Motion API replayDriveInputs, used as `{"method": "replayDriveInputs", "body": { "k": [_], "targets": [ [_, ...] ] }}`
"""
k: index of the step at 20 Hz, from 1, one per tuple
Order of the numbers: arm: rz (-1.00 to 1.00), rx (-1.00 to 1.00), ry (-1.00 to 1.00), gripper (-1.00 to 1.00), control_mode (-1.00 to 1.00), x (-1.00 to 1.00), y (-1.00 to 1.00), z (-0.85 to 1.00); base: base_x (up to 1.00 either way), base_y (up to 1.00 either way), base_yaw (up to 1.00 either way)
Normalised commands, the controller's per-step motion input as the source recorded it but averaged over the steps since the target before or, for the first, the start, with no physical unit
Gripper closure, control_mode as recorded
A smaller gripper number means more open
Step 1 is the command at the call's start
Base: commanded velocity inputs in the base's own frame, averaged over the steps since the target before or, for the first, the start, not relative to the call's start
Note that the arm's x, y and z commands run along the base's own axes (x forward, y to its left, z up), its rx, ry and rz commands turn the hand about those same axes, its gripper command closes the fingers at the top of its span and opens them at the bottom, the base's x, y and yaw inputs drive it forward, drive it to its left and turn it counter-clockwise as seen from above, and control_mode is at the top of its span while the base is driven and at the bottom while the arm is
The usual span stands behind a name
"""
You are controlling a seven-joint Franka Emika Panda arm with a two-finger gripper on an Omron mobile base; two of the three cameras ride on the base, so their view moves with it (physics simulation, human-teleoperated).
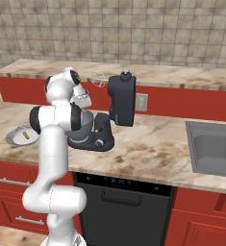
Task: Add butter and sugar cubes to the stand mixer bowl and then turn on the stand mixer to begin making frosting.
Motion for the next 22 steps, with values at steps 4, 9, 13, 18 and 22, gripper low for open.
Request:
{"method": "replayDriveInputs", "body": {
  "k": [4, 9, 13, 18, 22],
  "targets": [
    [0.03, 0.00, -0.04, 1.00, -1.00, -0.60, -0.41, -0.33, 0.00, 0.00, 0.00],
    [0.02, 0.01, -0.15, 1.00, -1.00, -0.47, 0.13, -0.36, 0.00, 0.00, 0.00],
    [0.01, 0.05, -0.24, 1.00, -1.00, -0.28, 0.32, -0.16, 0.00, 0.00, 0.00],
    [0.00, 0.01, -0.09, 1.00, -1.00, 0.06, 0.39, -0.29, 0.00, 0.00, 0.00],
    [0.00, 0.00, 0.00, 1.00, -1.00, 0.40, 0.38, -0.45, 0.00, 0.00, 0.00]
  ]
}}
